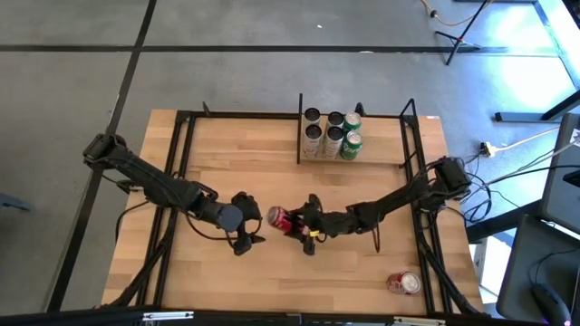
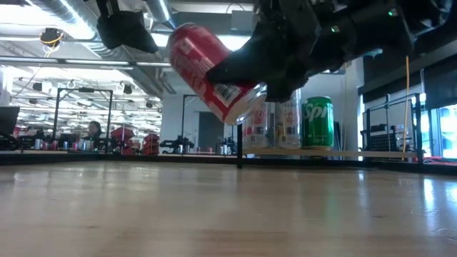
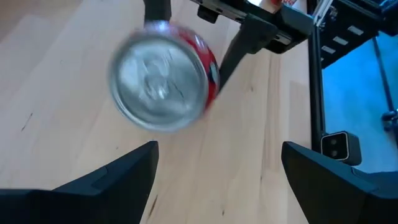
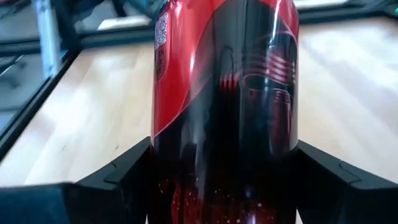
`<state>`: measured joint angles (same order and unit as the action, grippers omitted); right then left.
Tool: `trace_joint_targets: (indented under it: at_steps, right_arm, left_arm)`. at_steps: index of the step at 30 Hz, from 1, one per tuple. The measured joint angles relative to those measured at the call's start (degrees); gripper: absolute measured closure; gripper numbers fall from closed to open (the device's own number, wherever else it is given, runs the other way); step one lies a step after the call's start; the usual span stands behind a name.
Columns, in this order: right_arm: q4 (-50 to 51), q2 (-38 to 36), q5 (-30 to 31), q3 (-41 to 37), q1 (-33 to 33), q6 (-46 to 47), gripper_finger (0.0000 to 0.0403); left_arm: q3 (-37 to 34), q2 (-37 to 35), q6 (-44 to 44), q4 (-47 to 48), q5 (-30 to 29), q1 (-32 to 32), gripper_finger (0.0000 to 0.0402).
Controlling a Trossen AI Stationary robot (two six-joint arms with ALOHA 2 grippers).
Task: Place canned beverage on shelf
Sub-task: Put the top red-white soda can on the shelf
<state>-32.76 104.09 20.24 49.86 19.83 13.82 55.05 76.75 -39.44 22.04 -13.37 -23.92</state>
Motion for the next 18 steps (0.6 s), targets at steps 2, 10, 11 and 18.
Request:
trace_joint_targets:
  at_steps: [2,10,11,18]
  right_arm:
    - [-3.3,0.0,2.9,-1.4,0.1,-0.2,0.0126]
    - [-5.5,0.0,4.8,-2.9,0.0,-1.7,0.0126]
    - [-5.5,0.1,4.8,-2.9,-0.1,-1.7,0.0126]
    - [-11.3,5.4,2.9,-2.6,-0.8,-1.4,0.0126]
  left_arm:
    - [0.0,0.0,-0.4,-0.1,0.0,0.0,0.0066]
    - [0.0,0.0,-0.5,-0.1,-2.6,0.0,0.0066]
    - [0.0,0.0,-0.5,-0.1,-2.7,0.0,0.0066]
    - [0.0,0.1,-0.5,-0.3,-4.5,0.0,0.0066]
